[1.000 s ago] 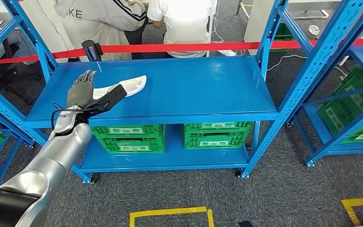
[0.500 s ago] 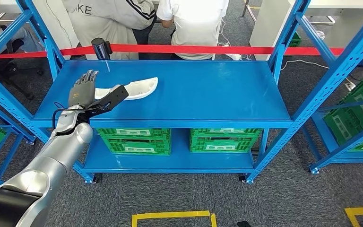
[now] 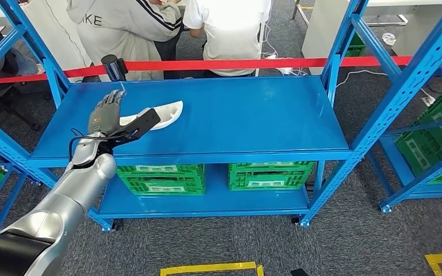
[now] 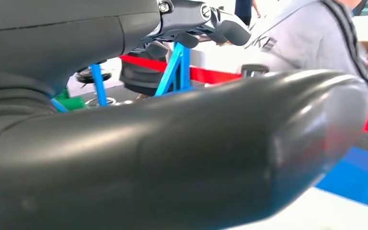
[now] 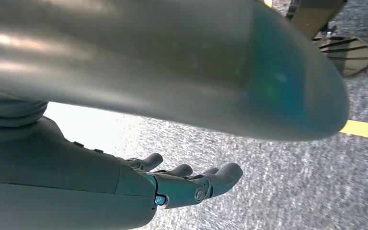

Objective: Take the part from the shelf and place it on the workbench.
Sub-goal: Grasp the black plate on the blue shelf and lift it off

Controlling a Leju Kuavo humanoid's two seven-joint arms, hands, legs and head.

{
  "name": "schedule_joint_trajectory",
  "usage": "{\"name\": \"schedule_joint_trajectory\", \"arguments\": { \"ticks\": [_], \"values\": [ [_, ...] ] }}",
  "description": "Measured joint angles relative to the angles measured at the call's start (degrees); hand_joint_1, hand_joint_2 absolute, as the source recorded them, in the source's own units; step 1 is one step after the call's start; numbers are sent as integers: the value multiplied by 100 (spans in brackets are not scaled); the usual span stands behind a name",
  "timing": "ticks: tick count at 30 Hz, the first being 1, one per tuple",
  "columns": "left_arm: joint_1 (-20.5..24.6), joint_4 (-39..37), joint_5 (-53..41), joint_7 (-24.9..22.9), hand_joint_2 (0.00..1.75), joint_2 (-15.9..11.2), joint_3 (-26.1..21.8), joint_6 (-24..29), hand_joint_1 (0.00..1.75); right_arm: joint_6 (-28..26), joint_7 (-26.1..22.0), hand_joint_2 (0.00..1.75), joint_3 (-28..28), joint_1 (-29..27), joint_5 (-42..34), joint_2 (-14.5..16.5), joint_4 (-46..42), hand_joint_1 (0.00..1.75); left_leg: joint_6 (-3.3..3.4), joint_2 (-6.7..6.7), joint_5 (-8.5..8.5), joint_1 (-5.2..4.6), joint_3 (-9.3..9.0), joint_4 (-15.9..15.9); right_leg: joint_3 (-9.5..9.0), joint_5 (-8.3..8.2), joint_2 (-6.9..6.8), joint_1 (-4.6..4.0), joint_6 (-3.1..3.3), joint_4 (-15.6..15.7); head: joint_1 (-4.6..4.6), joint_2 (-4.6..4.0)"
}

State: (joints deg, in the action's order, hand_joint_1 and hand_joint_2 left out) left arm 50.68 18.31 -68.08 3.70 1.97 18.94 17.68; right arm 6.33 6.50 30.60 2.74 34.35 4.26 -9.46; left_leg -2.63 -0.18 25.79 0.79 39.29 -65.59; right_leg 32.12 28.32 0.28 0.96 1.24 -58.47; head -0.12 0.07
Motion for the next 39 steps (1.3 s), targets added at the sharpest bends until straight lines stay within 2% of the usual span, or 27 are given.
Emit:
{"name": "schedule_joint_trajectory", "arguments": {
  "ticks": [1, 2, 5, 7, 8, 10, 11, 12, 13, 15, 16, 17, 19, 21, 22, 23, 25, 26, 27, 28, 29, 30, 31, 32, 33, 37, 39],
  "values": [
    [2, 1, -3, 16, 0, 3, 3, 0, 0, -1, 0, 0, 0, 6, -3, -1, 0, 0, 19, 5, -130, -2, -153, 350, -19, 36, 1, -5, -35, -12, -3, 0],
    [-3, 2, -8, 33, 0, 10, 8, 0, 0, -1, 0, 0, 0, 13, -5, -1, 0, 0, 47, 9, -181, -7, -248, 571, -23, 59, 2, -13, -71, -16, -2, 0],
    [-36, 14, -25, 71, 0, 30, 25, -2, 0, -2, 0, 0, 0, 19, -8, 0, 0, 0, 173, -3, -123, -26, -281, 666, -11, 91, -1, -15, -175, -1, 9, 0],
    [-37, 30, -28, 110, 0, 51, 36, -8, 0, -2, -1, 0, 0, 21, -10, 0, 0, 0, 256, -10, -103, -15, -316, 690, 74, 212, -7, -2, -236, -203, 19, 0],
    [-38, 38, -29, 138, 0, 71, 40, -20, 0, -2, -2, 0, 0, 25, -14, 0, 0, 0, 292, -12, -90, -8, -339, 701, 215, 340, -8, 3, -259, -482, 30, 0],
    [-65, 43, -31, 189, 0, 112, 51, -50, 0, -2, -2, 0, 2, 27, -25, 1, 0, 0, 340, -16, -47, -22, -372, 697, 667, 633, -8, 1, -284, -1283, 51, 0],
    [-90, 43, -32, 205, 0, 129, 58, -64, 0, -2, -1, 0, 3, 22, -32, 1, 0, 0, 350, -17, -24, -30, -390, 690, 870, 694, -8, -2, -286, -1588, 53, 0],
    [-113, 42, -34, 216, 0, 143, 69, -70, 0, -2, 1, 0, 6, 16, -38, 1, 0, 0, 352, -20, 2, -37, -415, 682, 990, 643, -8, -4, -280, -1705, 55, 0],
    [-130, 43, -38, 230, 0, 156, 81, -73, 0, -2, 1, 0, 9, 11, -45, 1, 0, 0, 348, -22, 31, -41, -446, 673, 997, 478, -8, -7, -268, -1598, 56, 0],
    [-142, 44, -45, 266, 0, 195, 112, -74, 0, -4, 1, 0, 19, 9, -63, 0, 0, 0, 323, -26, 101, -45, -529, 659, 717, -24, -10, -16, -217, -841, 57, 0],
    [-143, 45, -50, 285, 0, 215, 128, -74, 0, -7, 0, 0, 23, 12, -70, -1, 0, 0, 300, -30, 134, -53, -556, 652, 553, -183, -10, -32, -188, -466, 57, 0],
    [-146, 45, -54, 298, 0, 233, 145, -74, 0, -10, -1, 0, 26, 17, -74, -1, 0, 0, 270, -35, 155, -61, -571, 651, 436, -262, -11, -47, -160, -209, 58, 0],
    [-164, 45, -66, 312, 0, 262, 174, -74, 0, -16, -1, 0, 30, 19, -74, -1, 0, 0, 202, -43, 168, -70, -576, 670, 371, -222, -7, -77, -113, -85, 58, 0],
    [-184, 56, -78, 327, 0, 288, 188, -74, 0, -18, -1, 0, 33, 11, -74, 2, 0, 0, 135, -40, 200, -71, -592, 667, 332, -214, -4, -53, -55, -49, 55, 0],
    [-185, 61, -82, 341, 0, 298, 191, -74, 0, -19, -3, 0, 34, 10, -74, 2, 0, 0, 106, -35, 262, -71, -557, 567, 298, -208, -6, -34, -21, -25, 45, 0],
    [-186, 66, -84, 358, 0, 304, 196, -77, 0, -21, -4, 0, 35, 13, -74, 3, 0, 0, 81, -29, 365, -69, -469, 367, 262, -202, -8, -16, 9, -5, 34, 0],
    [-214, 62, -85, 389, 0, 321, 220, -93, 0, -25, -5, 0, 37, 19, -74, 2, 0, 0, 43, -19, 664, -53, -86, -360, 217, -168, -9, -10, 49, 2, 19, 0],
    [-247, 60, -85, 398, 0, 329, 240, -100, 0, -26, -5, 0, 37, 19, -74, 3, 0, 0, 29, -17, 760, -47, 126, -711, 197, -149, -7, -11, 57, 1, 20, 0],
    [-284, 58, -85, 405, 0, 338, 260, -105, 0, -26, -4, 0, 37, 14, -74, 3, 0, 0, 22, -16, 753, -42, 272, -908, 170, -125, -2, -11, 59, 0, 20, 0],
    [-314, 57, -85, 409, 0, 344, 274, -105, 0, -26, -3, 0, 37, 8, -74, 3, 0, 0, 23, -15, 626, -39, 305, -876, 137, -100, 4, -10, 54, -1, 18, 0],
    [-330, 58, -85, 410, 0, 349, 283, -105, 0, -26, -2, 0, 37, 4, -74, 3, 0, 0, 31, -13, 400, -36, 222, -616, 94, -70, 12, -10, 43, -3, 18, 0],
    [-335, 60, -85, 410, 0, 352, 285, -105, 0, -26, -2, 0, 37, 1, -74, 3, 0, 0, 48, -11, 141, -36, 55, -193, 50, -36, 18, -10, 25, -5, 18, 0],
    [-331, 60, -85, 412, 0, 356, 286, -105, 0, -26, -2, 0, 37, 4, -74, 3, 0, 0, 66, -10, -29, -46, -124, 193, 18, -2, 22, -21, -2, -13, 19, 0],
    [-329, 61, -85, 414, 0, 363, 287, -105, 0, -26, -2, 0, 38, 9, -74, 3, 0, 0, 95, -11, -123, -54, -261, 484, 1, 25, 25, -29, -34, -16, 22, 0],
    [-330, 61, -86, 415, 0, 373, 289, -105, 0, -26, -3, 0, 38, 13, -74, 3, 0, 0, 125, -14, -136, -64, -338, 642, -4, 45, 25, -37, -66, -17, 27, 0],
    [-336, 68, -86, 415, 0, 393, 291, -104, 0, -26, -2, 0, 39, 17, -75, 1, 0, 0, 267, -27, -72, -64, -395, 717, 25, 134, 12, -24, -198, -105, 44, 0],
    [-324, 73, -86, 421, 0, 409, 292, -105, 0, -26, -4, 0, 40, 25, -76, 0, 0, 0, 326, -25, -57, -47, -434, 740, 283, 365, 0, -12, -245, -606, 66, 0]
  ]
}}
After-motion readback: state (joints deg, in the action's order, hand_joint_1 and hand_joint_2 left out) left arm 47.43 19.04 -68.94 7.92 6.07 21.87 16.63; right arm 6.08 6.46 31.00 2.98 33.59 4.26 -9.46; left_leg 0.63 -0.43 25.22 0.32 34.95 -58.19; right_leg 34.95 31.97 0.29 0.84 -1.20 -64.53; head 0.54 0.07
